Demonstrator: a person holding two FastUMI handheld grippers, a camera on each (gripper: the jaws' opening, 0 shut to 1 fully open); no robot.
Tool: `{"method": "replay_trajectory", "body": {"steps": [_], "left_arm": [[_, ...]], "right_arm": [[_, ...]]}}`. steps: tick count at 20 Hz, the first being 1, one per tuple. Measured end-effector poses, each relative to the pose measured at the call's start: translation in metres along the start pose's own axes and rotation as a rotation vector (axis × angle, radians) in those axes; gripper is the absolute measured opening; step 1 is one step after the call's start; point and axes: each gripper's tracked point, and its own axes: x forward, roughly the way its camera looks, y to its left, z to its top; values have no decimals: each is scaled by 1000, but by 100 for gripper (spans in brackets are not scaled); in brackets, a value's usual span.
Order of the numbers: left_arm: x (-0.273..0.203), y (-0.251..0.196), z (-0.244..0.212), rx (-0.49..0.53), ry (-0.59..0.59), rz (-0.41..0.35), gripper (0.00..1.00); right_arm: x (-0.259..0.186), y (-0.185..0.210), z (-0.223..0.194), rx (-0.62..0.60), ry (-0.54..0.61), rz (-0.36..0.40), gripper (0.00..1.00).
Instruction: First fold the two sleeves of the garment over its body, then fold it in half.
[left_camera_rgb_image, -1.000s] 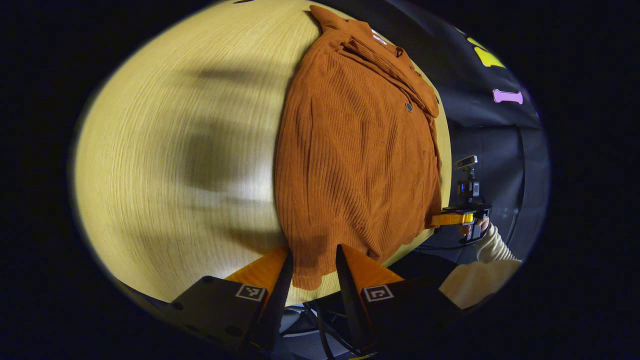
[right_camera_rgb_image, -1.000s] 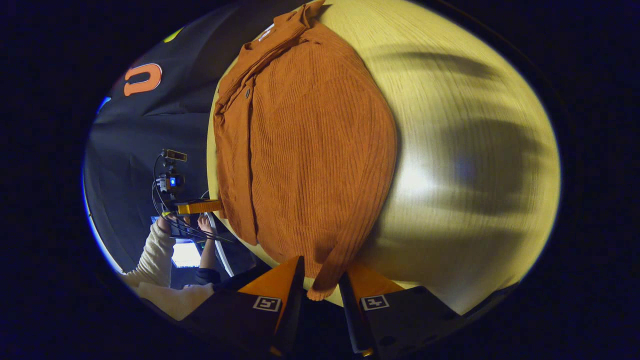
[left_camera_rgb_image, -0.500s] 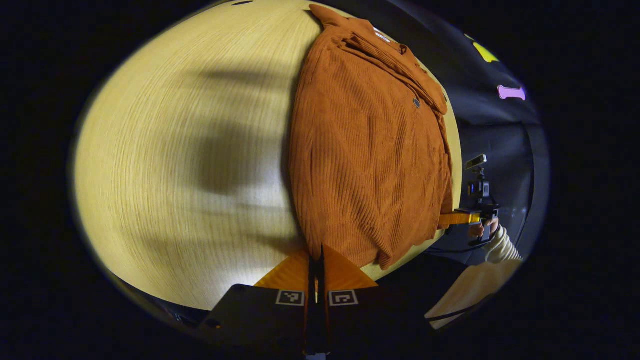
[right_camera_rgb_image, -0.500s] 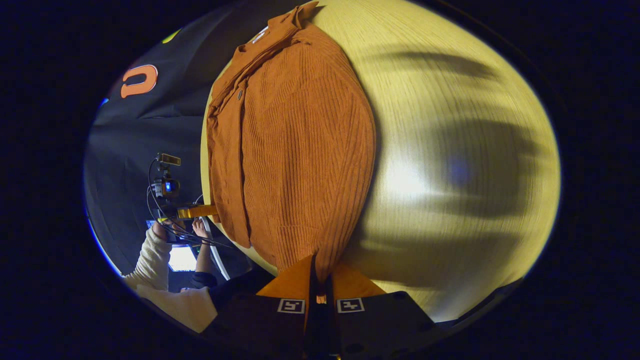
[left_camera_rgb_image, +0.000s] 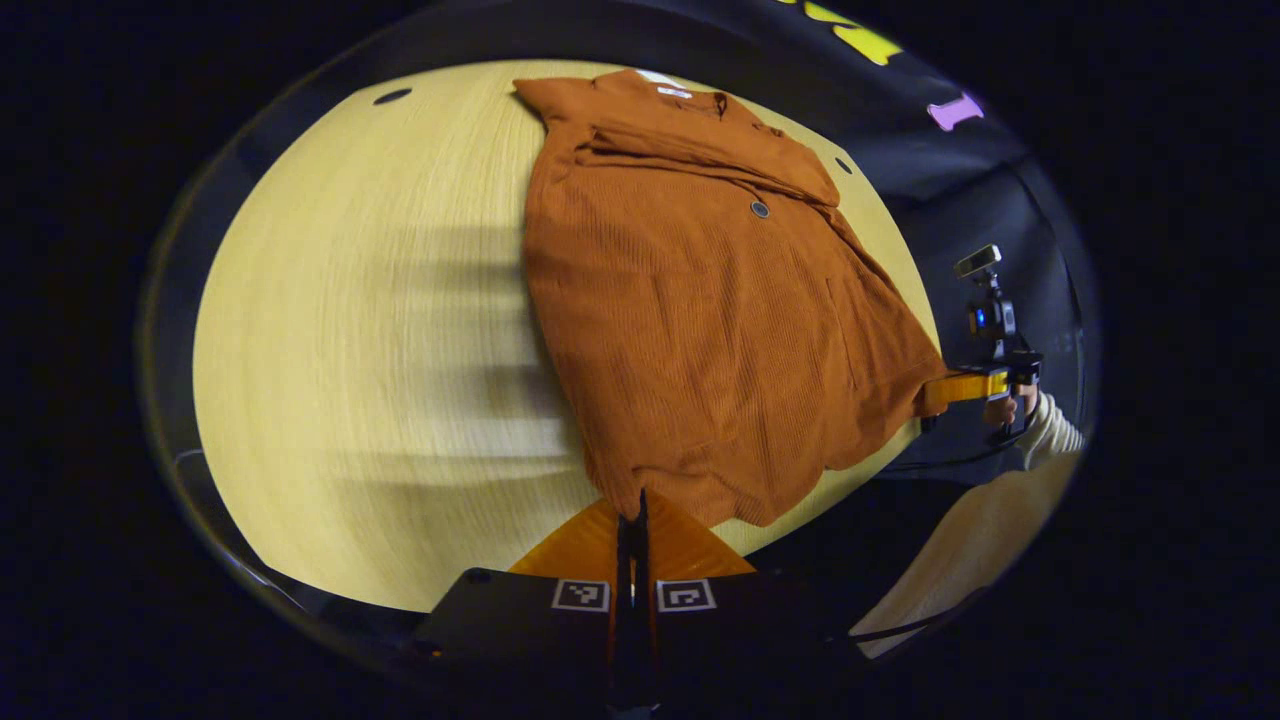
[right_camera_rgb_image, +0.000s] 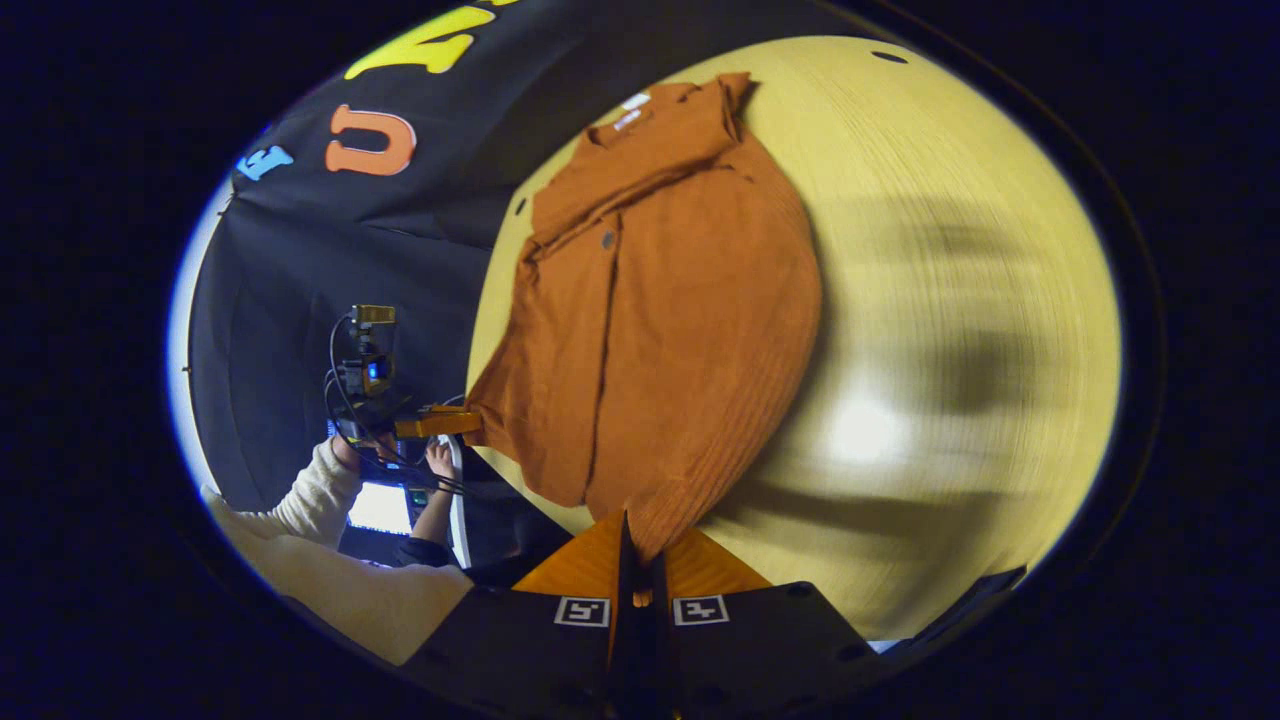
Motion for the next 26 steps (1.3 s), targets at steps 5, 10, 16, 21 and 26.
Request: {"method": "replay_trajectory", "body": {"steps": [5,10,16,21,26], "left_arm": [[-36,-7,54,107,-68,39,3],[-70,3,124,168,-162,84,3],[-83,5,221,181,-303,71,3],[-75,33,289,96,-381,54,3],[-62,63,343,-48,-454,28,3]], "right_arm": [[-23,44,58,-80,-107,43,8],[-43,80,133,-158,-217,51,8],[-45,98,216,-189,-300,12,8],[-49,96,289,-150,-395,-11,8],[-40,84,360,-75,-487,-32,7]]}}
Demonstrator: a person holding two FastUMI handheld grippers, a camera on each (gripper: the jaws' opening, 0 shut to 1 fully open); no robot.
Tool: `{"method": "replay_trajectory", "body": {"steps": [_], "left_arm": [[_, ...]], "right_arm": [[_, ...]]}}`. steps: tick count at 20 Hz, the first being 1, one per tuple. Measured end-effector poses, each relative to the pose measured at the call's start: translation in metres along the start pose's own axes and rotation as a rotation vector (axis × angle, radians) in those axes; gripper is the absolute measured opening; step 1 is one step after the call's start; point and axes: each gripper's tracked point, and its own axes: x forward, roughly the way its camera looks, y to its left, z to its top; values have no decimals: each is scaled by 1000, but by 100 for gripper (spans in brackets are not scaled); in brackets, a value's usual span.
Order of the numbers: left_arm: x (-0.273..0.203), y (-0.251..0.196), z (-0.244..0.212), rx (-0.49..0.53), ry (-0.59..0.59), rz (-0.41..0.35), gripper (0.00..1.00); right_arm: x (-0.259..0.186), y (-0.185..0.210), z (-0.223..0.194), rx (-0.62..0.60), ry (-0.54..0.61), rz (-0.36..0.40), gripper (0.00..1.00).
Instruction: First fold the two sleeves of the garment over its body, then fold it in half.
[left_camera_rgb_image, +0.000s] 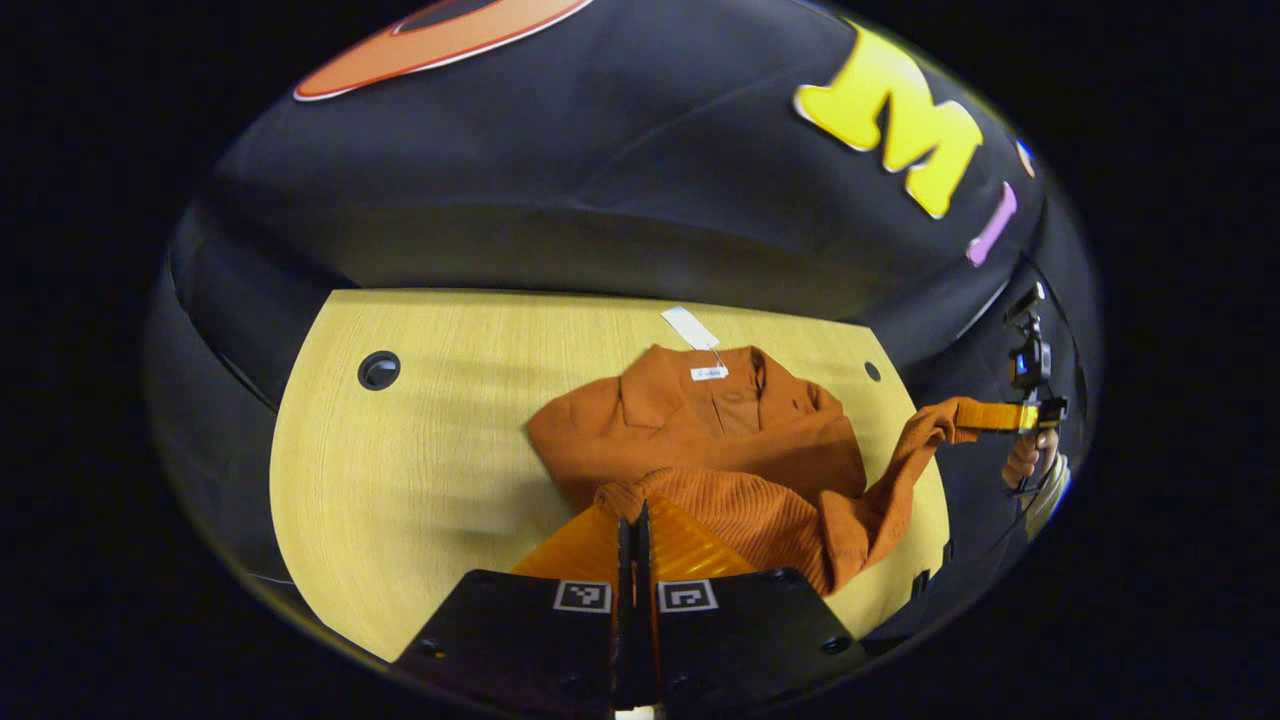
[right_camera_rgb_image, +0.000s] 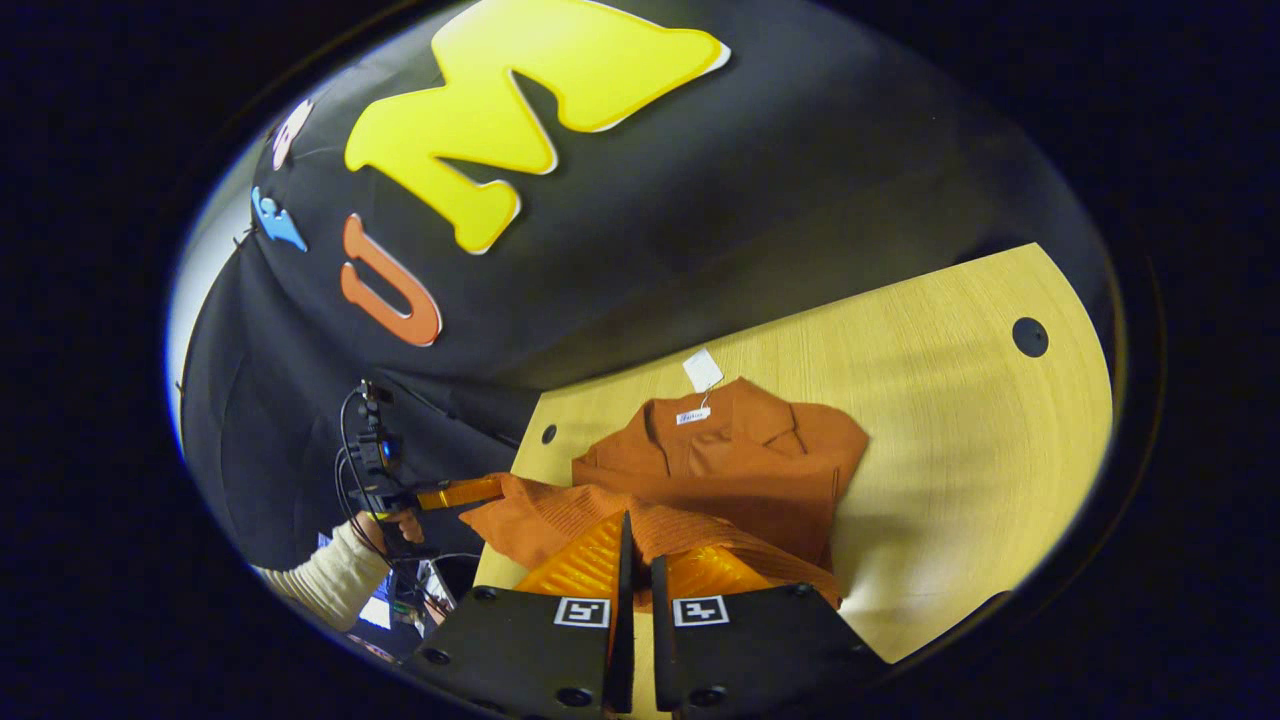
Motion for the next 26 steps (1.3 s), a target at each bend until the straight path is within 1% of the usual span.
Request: {"method": "replay_trajectory", "body": {"steps": [4,7,9,12,13,15,17,18,21,24,26], "left_arm": [[35,14,23,-66,-45,-14,3],[63,22,32,-147,-63,-31,3],[80,25,39,-251,-79,-57,3],[108,24,45,-460,-120,-94,3],[116,25,44,-533,-132,-112,3],[127,18,46,-671,-156,-150,3],[135,16,44,-778,-184,-172,3],[136,16,44,-804,-192,-171,3],[126,28,52,-865,-249,-170,3],[125,27,59,-947,-299,-191,3],[127,27,62,-1015,-340,-194,3]], "right_arm": [[30,-25,36,85,-59,-30,8],[60,-55,45,126,-72,-70,8],[74,-72,48,168,-76,-99,8],[92,-93,49,279,-110,-127,10],[83,-102,51,343,-124,-138,8],[76,-106,60,474,-170,-107,8],[67,-118,68,560,-235,-100,8],[65,-125,68,587,-258,-104,7],[63,-139,62,625,-300,-119,8],[66,-138,58,692,-346,-123,8],[66,-137,53,750,-375,-109,7]]}}
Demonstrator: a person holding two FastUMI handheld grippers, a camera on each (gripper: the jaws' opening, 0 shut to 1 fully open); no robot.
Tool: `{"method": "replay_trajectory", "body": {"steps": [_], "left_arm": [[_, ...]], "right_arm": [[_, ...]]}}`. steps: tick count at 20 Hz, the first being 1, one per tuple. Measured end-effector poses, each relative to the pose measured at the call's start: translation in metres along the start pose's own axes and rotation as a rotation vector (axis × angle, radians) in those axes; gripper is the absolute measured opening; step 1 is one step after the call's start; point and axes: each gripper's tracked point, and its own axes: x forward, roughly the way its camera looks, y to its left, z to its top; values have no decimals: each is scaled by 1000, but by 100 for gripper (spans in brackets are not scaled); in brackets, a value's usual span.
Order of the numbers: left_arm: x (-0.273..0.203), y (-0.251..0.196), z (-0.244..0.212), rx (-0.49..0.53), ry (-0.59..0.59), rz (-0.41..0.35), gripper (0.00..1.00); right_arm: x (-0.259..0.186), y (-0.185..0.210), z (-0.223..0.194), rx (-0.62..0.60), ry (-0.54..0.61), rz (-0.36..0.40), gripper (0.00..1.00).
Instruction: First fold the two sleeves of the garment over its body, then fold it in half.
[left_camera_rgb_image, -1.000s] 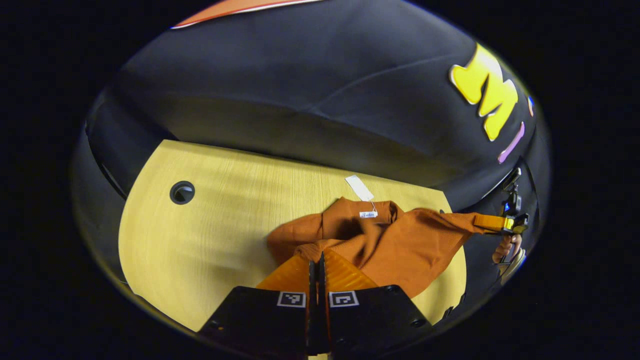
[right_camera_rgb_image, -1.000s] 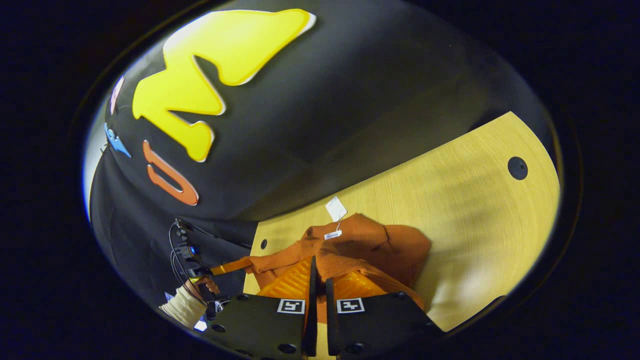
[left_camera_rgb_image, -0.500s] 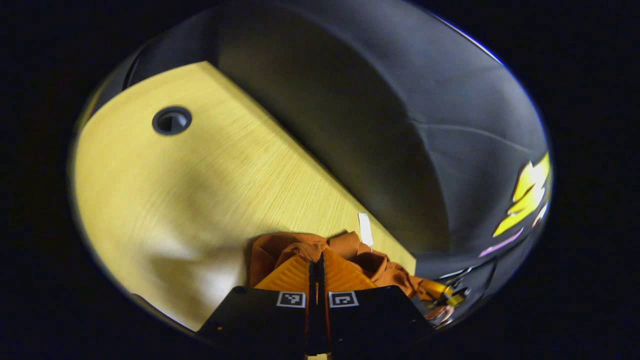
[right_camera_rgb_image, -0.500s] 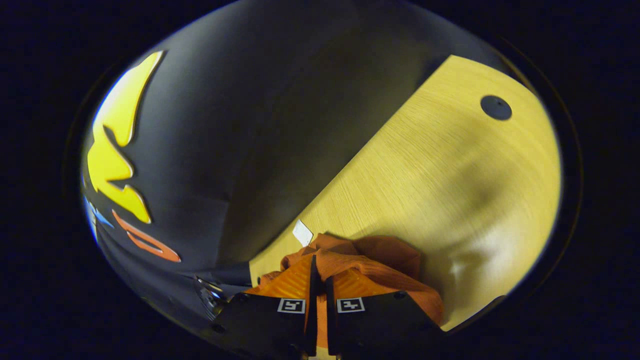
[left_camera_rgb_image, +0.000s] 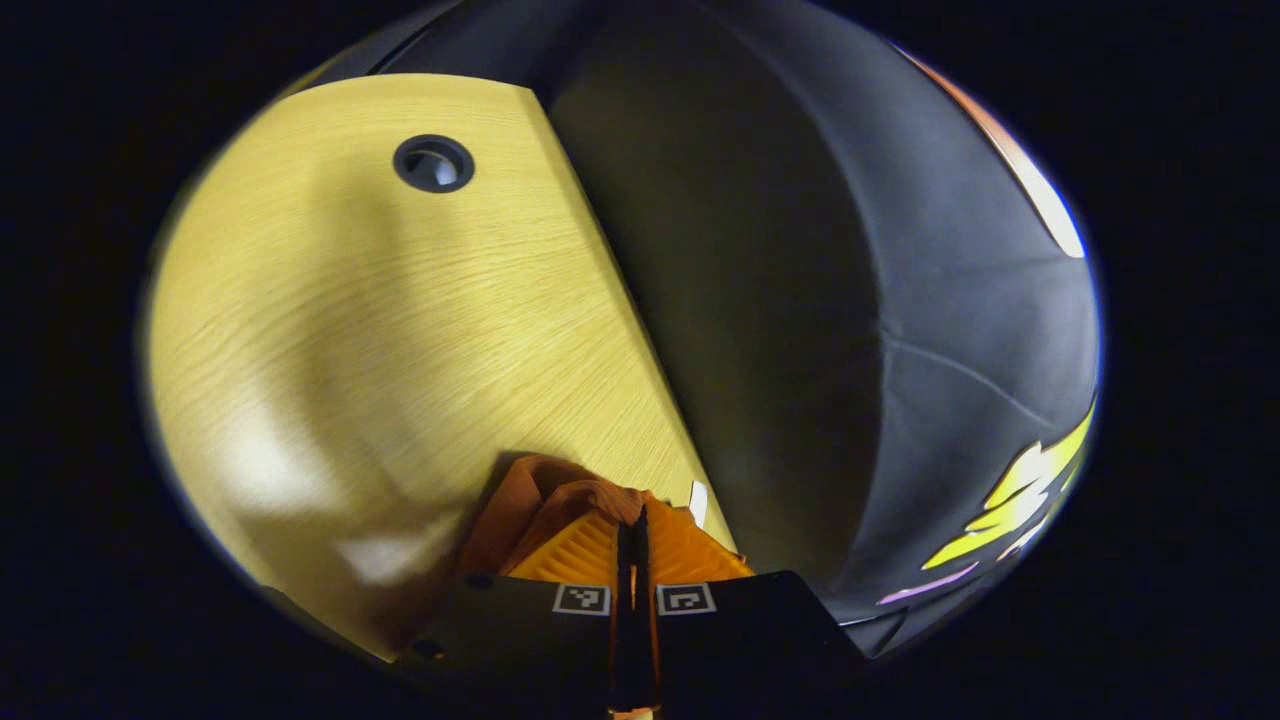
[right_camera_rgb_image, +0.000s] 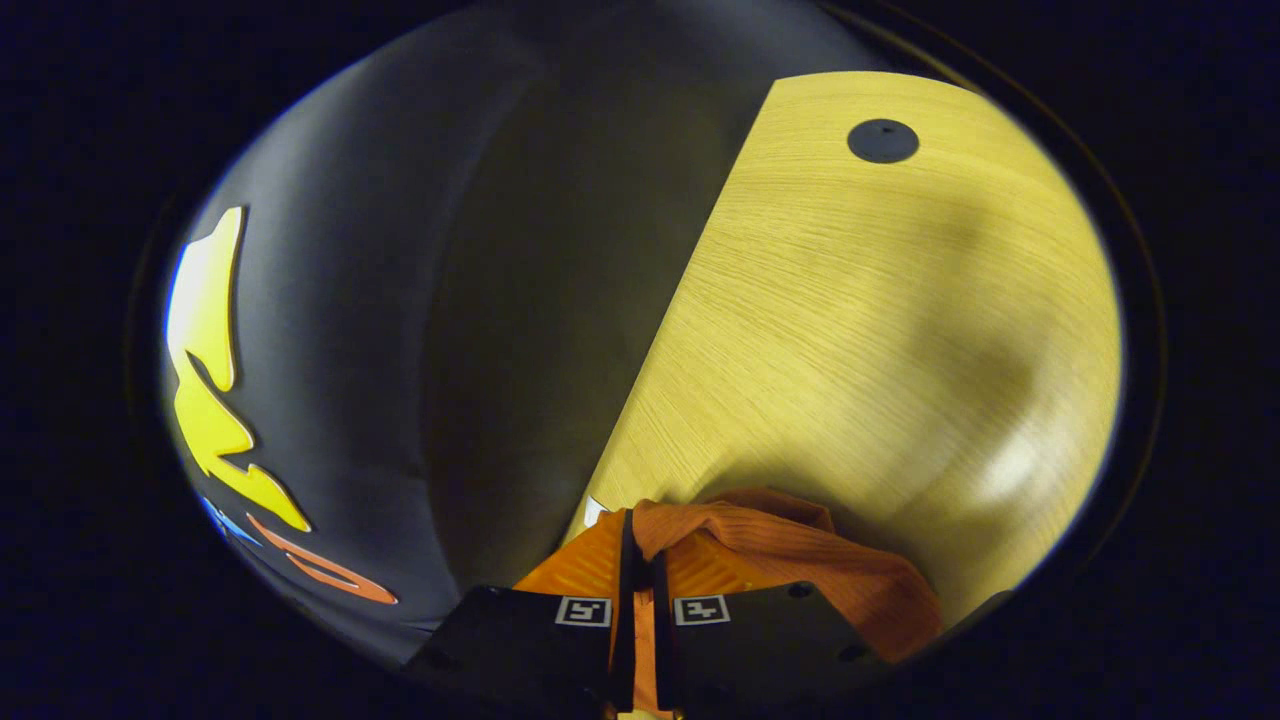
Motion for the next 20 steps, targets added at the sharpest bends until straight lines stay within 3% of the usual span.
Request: {"method": "replay_trajectory", "body": {"steps": [6,10,11,12,16,19,20], "left_arm": [[0,6,4,-229,-156,-33,4],[-8,9,6,-286,-234,-42,4],[-8,9,4,-291,-239,-40,4],[-10,7,3,-297,-247,-45,4],[-13,-6,0,-299,-248,-75,6],[-20,-11,0,-336,-249,-96,16],[-23,-11,1,-346,-243,-101,18]], "right_arm": [[1,-24,-11,251,-135,28,8],[-9,-25,-22,323,-191,53,11],[-9,-29,-26,335,-189,55,2],[-6,-29,-26,340,-191,56,11],[-4,-25,-25,372,-182,77,15],[-7,-22,-29,377,-164,79,24],[-6,-16,-29,373,-154,79,33]]}}
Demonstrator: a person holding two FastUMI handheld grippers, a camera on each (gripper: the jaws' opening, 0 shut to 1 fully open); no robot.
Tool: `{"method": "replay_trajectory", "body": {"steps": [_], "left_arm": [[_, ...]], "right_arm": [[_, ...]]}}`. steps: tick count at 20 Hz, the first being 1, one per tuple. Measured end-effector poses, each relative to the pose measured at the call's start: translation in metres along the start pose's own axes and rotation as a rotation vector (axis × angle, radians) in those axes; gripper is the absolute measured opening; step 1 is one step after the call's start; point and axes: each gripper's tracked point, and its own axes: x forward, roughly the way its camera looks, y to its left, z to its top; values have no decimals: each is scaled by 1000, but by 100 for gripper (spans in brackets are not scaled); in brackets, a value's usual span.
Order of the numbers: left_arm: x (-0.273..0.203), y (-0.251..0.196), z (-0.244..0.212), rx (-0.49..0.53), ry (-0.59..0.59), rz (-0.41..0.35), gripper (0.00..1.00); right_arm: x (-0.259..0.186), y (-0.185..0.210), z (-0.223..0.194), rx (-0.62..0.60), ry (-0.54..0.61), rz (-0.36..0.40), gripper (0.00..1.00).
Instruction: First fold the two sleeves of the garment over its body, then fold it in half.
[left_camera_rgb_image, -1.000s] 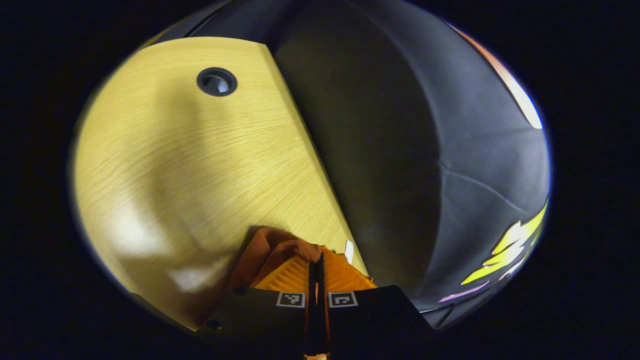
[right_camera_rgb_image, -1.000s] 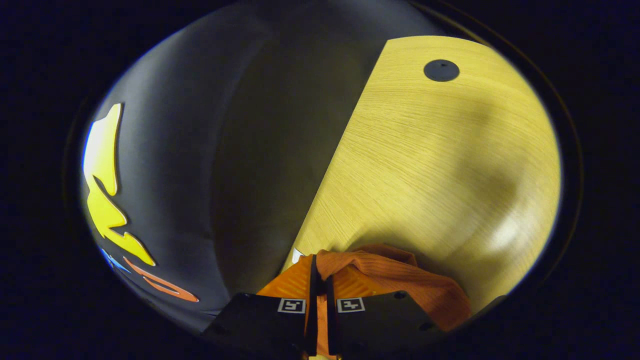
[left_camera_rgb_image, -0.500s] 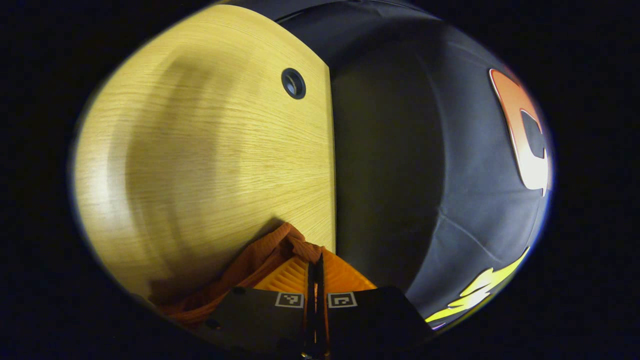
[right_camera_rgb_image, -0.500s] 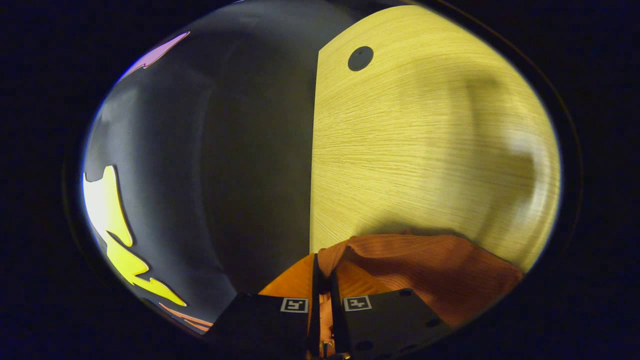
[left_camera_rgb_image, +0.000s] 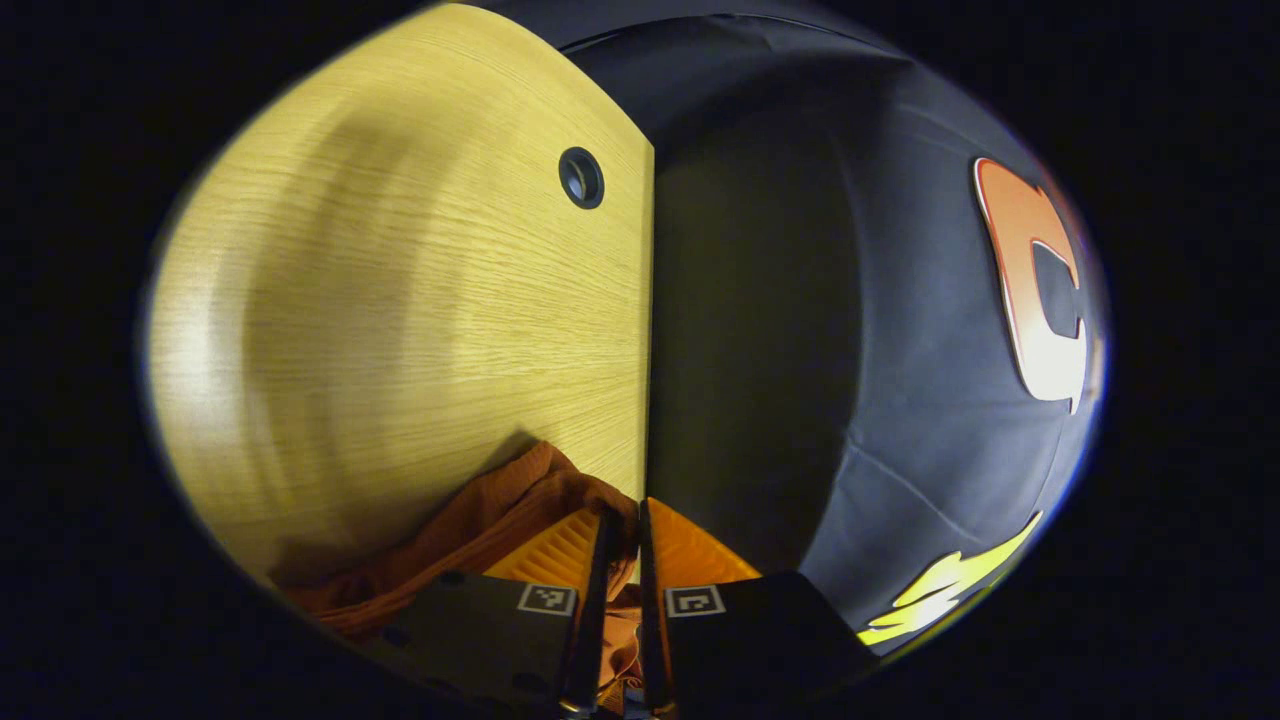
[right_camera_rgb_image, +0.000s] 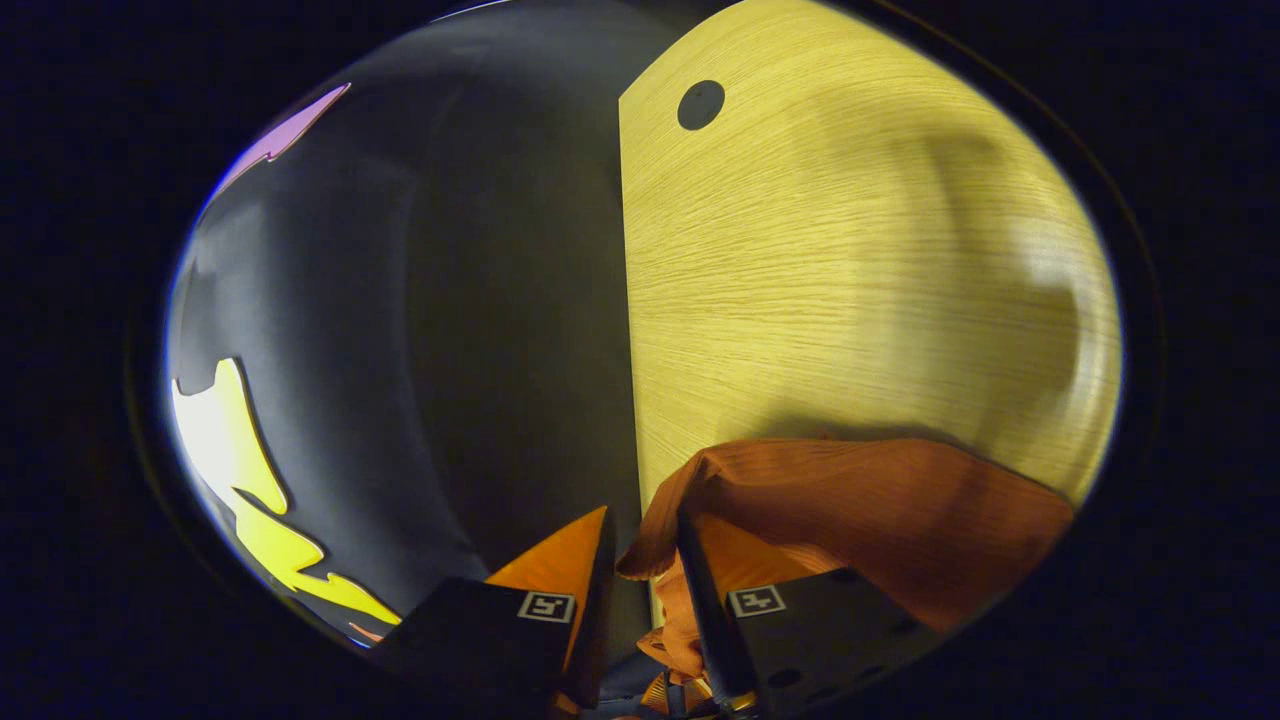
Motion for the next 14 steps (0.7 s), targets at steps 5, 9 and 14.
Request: {"method": "replay_trajectory", "body": {"steps": [5,9,14], "left_arm": [[14,-5,-1,4,3,-7,63],[9,-35,-11,-6,14,-26,83],[-7,-91,-16,21,36,-95,77]], "right_arm": [[3,24,-8,-30,30,4,78],[5,53,-25,-45,69,41,95],[-16,98,-35,-111,89,105,89]]}}
